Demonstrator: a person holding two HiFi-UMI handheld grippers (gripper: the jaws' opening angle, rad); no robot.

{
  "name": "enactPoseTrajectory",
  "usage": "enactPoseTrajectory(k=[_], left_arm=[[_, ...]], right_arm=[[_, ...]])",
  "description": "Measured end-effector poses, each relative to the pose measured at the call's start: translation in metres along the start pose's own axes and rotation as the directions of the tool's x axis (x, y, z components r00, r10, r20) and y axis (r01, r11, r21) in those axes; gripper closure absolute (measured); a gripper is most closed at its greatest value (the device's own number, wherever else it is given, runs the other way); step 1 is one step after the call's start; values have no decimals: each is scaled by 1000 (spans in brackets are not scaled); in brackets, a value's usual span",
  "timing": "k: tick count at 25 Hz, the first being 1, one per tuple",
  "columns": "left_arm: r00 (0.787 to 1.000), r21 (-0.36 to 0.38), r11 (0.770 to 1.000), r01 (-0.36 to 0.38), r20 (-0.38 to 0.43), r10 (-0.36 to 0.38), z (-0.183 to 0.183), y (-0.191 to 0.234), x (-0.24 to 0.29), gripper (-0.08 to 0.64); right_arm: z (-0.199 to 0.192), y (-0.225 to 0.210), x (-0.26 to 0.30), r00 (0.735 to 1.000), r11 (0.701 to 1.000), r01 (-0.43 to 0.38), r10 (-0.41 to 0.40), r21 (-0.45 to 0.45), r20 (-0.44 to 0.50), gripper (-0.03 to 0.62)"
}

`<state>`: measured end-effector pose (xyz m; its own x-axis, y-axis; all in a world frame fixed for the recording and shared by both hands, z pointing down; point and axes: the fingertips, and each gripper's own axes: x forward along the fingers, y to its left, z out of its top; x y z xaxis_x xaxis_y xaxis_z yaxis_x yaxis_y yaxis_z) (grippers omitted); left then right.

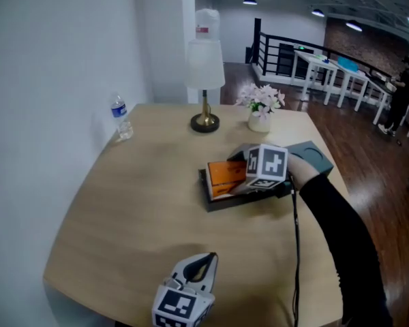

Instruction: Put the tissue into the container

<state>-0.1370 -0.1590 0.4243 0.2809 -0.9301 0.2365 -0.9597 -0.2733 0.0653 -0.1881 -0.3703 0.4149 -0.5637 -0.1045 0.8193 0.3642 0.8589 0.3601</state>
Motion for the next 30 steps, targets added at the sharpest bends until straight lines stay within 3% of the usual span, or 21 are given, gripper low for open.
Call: enactPoseTrajectory(k=[6,11,14,18,21,24,26,30], left_arm=[[1000,-6,1000,-2,-2,2,2,0,0,566],[1000,-11,1000,-4,-4,4,1,-1,1,566],[1000,-26,1000,-14,-14,14,3,-1,0,566],[999,-22,1000,-19,-28,18,-2,0,2,565],[1000,-19,1000,-16,-22,16,-2,2,3,565],[1000,-19,1000,-19,-21,19,-2,3,3,565],[1000,-19,1000,-21,-21,20,-3,3,3,565],[1000,-14,1000,-22,-18,22,-4,5,4,565]], right_arm=[[0,1,13,999,996,-23,21,84,29,181],[14,-10,-17,992,990,55,-69,128,102,158],[34,-15,-62,968,976,156,-181,151,172,160],[59,5,-136,902,933,275,-334,233,274,160],[59,42,-175,849,872,316,-436,375,297,160],[38,95,-181,826,801,313,-495,510,271,168],[16,133,-170,814,738,273,-520,617,261,252],[-26,186,-142,765,552,189,-601,812,231,451]])
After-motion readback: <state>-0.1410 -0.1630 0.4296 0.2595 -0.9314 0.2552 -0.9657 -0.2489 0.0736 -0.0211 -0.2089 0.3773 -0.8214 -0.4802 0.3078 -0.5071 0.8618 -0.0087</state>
